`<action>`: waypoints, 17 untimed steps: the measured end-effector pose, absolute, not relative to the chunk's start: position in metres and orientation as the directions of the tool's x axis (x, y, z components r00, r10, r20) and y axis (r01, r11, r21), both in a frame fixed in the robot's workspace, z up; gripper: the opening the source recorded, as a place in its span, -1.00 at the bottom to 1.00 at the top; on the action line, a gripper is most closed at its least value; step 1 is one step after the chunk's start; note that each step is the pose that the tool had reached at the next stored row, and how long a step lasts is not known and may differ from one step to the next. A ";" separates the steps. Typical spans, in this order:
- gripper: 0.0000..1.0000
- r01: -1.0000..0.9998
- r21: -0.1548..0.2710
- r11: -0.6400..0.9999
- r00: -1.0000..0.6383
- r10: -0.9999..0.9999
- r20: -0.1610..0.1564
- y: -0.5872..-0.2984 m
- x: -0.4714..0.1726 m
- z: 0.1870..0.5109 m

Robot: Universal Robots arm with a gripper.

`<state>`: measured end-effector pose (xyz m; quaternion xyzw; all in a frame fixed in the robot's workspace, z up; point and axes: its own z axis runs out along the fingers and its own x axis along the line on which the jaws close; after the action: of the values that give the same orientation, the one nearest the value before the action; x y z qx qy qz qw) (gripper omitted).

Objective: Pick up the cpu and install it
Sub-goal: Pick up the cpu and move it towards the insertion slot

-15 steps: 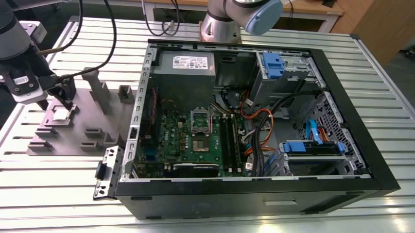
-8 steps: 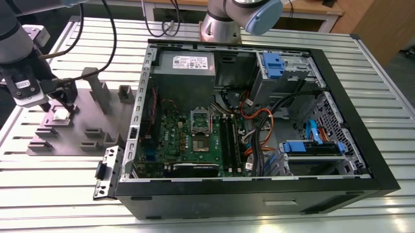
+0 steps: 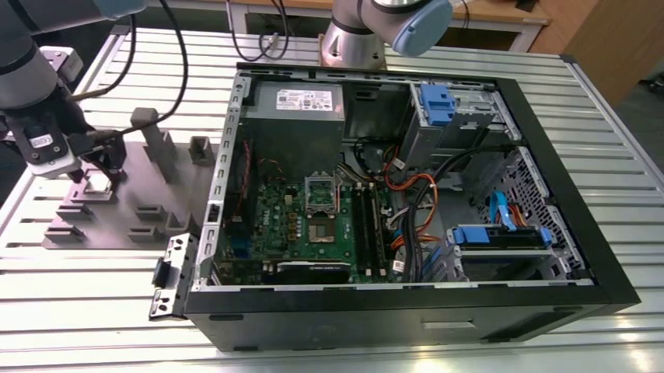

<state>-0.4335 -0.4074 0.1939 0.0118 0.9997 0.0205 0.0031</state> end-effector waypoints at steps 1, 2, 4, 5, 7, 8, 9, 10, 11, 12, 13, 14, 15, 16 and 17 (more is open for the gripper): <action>0.21 0.023 0.041 0.999 -1.000 0.024 -0.006 -0.408 -0.434 0.193; 0.21 0.023 0.041 0.999 -1.000 0.024 -0.006 -0.408 -0.434 0.193; 0.21 0.023 0.040 0.999 -1.000 0.024 -0.006 -0.408 -0.434 0.191; 0.21 0.023 0.040 0.999 -1.000 0.024 -0.006 -0.408 -0.434 0.191; 0.21 0.024 0.040 0.999 -1.000 0.024 -0.006 -0.408 -0.433 0.190; 0.21 0.024 0.040 0.999 -1.000 0.025 -0.006 -0.408 -0.433 0.189; 0.21 0.025 0.040 0.999 -1.000 0.025 -0.006 -0.408 -0.433 0.189; 0.21 0.026 0.040 0.999 -1.000 0.026 -0.006 -0.408 -0.433 0.188; 0.21 0.026 0.040 0.999 -1.000 0.026 -0.006 -0.408 -0.433 0.188; 0.21 0.026 0.040 0.999 -1.000 0.026 -0.006 -0.408 -0.434 0.187; 0.21 0.026 0.040 0.999 -1.000 0.026 -0.006 -0.408 -0.434 0.186; 0.21 0.026 0.040 0.999 -1.000 0.026 -0.006 -0.408 -0.434 0.186; 0.21 0.026 0.040 0.999 -1.000 0.026 -0.006 -0.408 -0.434 0.185; 0.21 0.026 0.040 0.999 -1.000 0.026 -0.006 -0.408 -0.434 0.185; 0.21 0.026 0.040 0.999 -1.000 0.026 -0.006 -0.408 -0.434 0.184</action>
<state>-0.4340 -0.4079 0.1841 0.0131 0.9997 0.0200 0.0031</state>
